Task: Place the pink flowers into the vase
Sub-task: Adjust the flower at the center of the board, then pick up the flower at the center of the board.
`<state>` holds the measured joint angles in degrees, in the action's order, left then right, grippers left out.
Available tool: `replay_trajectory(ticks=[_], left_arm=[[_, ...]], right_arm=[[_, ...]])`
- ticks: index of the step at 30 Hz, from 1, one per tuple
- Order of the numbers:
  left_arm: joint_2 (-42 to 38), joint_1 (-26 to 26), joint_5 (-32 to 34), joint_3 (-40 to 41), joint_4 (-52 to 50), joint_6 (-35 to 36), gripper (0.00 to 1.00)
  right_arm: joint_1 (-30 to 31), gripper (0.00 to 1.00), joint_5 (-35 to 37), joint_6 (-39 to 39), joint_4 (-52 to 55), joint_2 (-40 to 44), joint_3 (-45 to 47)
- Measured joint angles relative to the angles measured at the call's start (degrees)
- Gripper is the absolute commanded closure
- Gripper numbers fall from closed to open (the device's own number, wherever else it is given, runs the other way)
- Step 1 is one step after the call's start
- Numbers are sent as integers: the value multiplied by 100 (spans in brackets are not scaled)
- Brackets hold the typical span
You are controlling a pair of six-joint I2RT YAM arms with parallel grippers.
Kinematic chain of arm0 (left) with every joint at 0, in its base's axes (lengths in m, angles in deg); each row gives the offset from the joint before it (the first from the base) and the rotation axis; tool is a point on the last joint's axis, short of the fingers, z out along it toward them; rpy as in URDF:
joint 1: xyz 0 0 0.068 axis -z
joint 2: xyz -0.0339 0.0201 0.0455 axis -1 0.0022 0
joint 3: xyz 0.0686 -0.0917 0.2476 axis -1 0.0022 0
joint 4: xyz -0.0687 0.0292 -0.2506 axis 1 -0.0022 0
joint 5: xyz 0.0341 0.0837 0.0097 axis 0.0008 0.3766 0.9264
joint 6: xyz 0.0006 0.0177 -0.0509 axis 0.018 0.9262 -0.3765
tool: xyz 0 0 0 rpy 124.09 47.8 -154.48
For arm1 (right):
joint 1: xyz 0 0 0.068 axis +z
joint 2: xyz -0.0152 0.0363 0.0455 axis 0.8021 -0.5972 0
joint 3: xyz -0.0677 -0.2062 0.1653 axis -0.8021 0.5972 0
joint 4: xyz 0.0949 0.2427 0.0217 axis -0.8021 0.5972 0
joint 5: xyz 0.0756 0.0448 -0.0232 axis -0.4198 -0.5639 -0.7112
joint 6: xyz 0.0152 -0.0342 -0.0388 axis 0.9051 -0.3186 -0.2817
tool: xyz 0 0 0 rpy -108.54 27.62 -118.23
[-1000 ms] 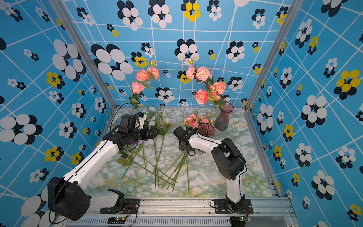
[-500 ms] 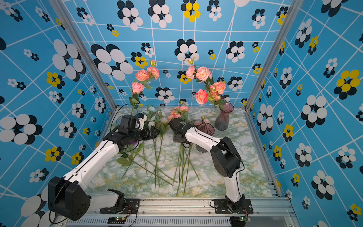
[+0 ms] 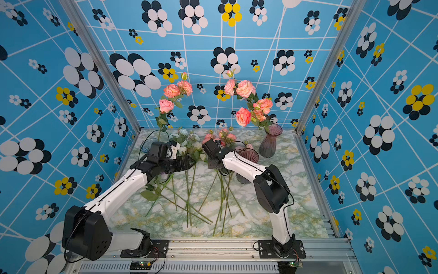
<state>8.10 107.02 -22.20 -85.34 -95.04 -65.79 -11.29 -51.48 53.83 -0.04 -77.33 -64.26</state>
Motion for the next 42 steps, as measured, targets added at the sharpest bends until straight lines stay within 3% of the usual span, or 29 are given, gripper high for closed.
replay_trajectory(ticks=[5, 12, 25, 31, 38, 42], left_arm=[[249, 280, -195, 72, 85, -50, 4], [1349, 787, -400, 59, 74, -42, 8], [2680, 1384, -168, -798, 55, 232, 22], [3145, 1558, 109, -1058, 0, 415, 43], [3281, 1556, 262, -1130, -44, 479, 82], [3287, 1556, 280, -1185, -118, 549, 93]], right_arm=[[-42, 58, -15, -109, -2, -15, 131], [-85, 46, 74, -170, 9, 376, 817], [-85, 35, 262, -166, -33, 1274, 1292], [-85, 34, 262, -170, -63, 1349, 1412], [-85, 34, 262, -173, -83, 1377, 1499], [-85, 34, 262, -175, -85, 1386, 1499]])
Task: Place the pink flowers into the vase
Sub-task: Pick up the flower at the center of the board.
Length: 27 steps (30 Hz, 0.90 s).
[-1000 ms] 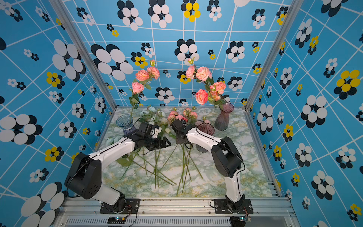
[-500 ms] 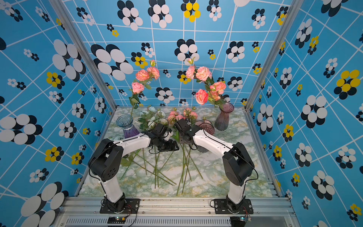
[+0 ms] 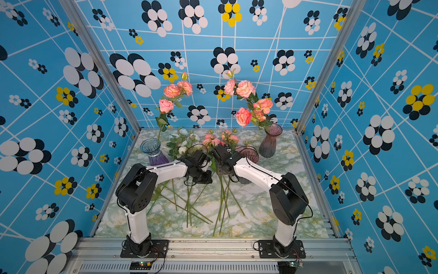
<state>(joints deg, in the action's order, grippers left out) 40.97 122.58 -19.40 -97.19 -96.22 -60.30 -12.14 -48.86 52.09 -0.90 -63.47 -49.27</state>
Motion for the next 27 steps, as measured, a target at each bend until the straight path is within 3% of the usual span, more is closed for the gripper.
replay_trajectory(ticks=[6, 15, 27], left_arm=[[-278, -35, 63, -90, -181, 111, 100], [-1735, -238, 205, -365, -417, 605, 100], [-3228, -345, 507, -160, -431, 1558, 100]], right_arm=[[0, 33, -2, -83, 11, 28, -11], [0, 31, -9, -107, 28, 221, -164], [0, 28, -4, -219, 87, 728, -267]])
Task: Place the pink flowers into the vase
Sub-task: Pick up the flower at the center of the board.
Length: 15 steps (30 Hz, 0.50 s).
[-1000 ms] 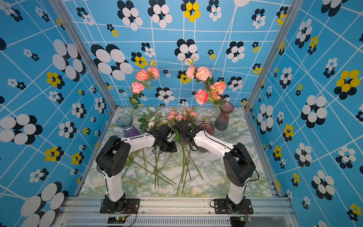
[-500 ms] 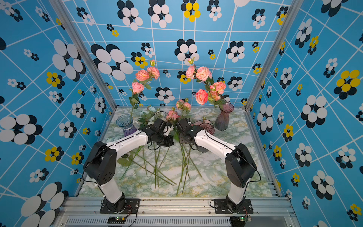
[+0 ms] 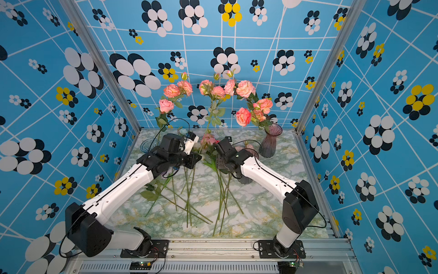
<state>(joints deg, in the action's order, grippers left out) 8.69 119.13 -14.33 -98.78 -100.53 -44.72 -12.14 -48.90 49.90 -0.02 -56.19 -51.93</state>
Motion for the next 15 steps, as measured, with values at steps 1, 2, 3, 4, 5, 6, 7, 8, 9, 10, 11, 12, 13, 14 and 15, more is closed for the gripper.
replay_trajectory(ticks=[1, 2, 3, 4, 5, 6, 7, 8, 9, 10, 11, 12, 13, 14, 15], left_arm=[[-81, 0, 42, 42, 0, 72, 100], [-177, 0, 96, 98, -11, 146, 100], [-260, 0, 131, 151, -26, 212, 100], [-339, 0, 162, 192, -28, 269, 100], [-422, 0, 190, 234, -24, 323, 100], [-525, 0, 216, 289, -17, 385, 100], [-643, 0, 267, 363, 26, 426, 100], [-769, 0, 321, 442, 68, 468, 100], [-914, -2, 396, 514, 116, 516, 100], [-1021, -7, 452, 544, 149, 564, 100], [-1126, -22, 520, 549, 186, 621, 100], [-1213, -44, 579, 549, 254, 682, 100], [-1294, -72, 643, 549, 328, 748, 100], [-1370, -94, 723, 549, 407, 817, 100], [-1440, -118, 796, 549, 494, 885, 100]], right_arm=[[0, 28, 0, -13, 0, 2, -4], [0, 28, -2, -17, -2, 2, -9], [0, 27, -7, -20, 2, 2, -9], [0, 27, -15, -22, 0, 2, -9], [0, 27, -22, -28, 0, 2, -11], [0, 27, -26, -33, 0, 2, -15], [0, 27, -31, -35, 0, 2, -17], [0, 26, -44, -35, 0, 2, -17], [0, 26, -59, -35, 0, 0, -26], [0, 26, -83, -37, -2, -2, -37], [0, 26, -111, -37, 0, -11, -55], [0, 25, -140, -37, 0, -22, -81], [0, 25, -155, -39, -2, -33, -101], [0, 25, -173, -39, -4, -48, -129], [0, 24, -177, -42, -4, -68, -155]])
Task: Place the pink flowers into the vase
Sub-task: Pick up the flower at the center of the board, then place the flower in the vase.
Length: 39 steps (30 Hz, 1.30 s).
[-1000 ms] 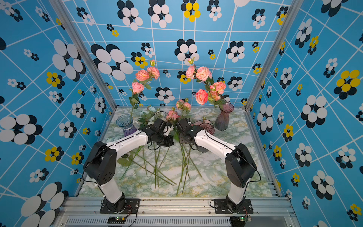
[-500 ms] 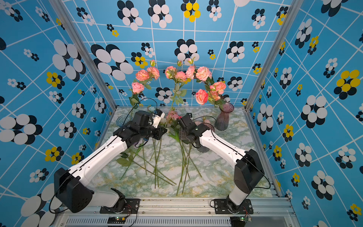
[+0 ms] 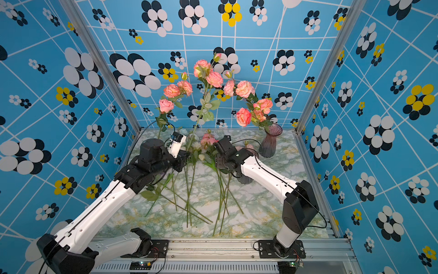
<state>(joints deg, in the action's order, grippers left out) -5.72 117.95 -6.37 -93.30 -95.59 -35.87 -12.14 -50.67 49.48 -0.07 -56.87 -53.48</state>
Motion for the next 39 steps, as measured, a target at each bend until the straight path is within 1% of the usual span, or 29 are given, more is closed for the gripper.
replay_trajectory(ticks=[4, 6, 10, 12, 14, 16, 18, 22, 31, 35, 39], left_arm=[[-223, -136, 319, 0, 385, 258, 100], [-332, -387, 457, 0, 649, 315, 100], [-474, -1285, 535, 0, 1237, 254, 100], [-490, -1858, 470, 0, 1609, 87, 100], [-479, -2315, 387, 0, 1930, -120, 100], [-428, -2664, 289, 0, 2299, -339, 100], [-321, -2872, 199, 0, 2645, -501, 100], [68, -3071, 57, -2, 3237, -695, 100], [997, -3279, -90, 11, 4360, -887, 100], [1285, -3311, -129, 28, 4848, -892, 100], [1368, -3311, -127, 376, 5300, -887, 100]], right_arm=[[0, 21, -68, -44, -4, -26, -22], [0, 20, -125, -87, -11, -26, -22], [0, 11, -258, -175, -42, -26, -22], [0, 7, -365, -223, -68, -37, -26], [0, 5, -476, -258, -85, -76, -57], [0, 2, -588, -280, -157, -109, -66], [0, 1, -688, -293, -212, -120, -63], [2, 1, -863, -304, -321, -133, -66], [39, 1, -1064, -448, -350, -208, -72], [39, 1, -1147, -509, -387, -216, -72], [39, 1, -1182, -533, -485, -275, -85]])
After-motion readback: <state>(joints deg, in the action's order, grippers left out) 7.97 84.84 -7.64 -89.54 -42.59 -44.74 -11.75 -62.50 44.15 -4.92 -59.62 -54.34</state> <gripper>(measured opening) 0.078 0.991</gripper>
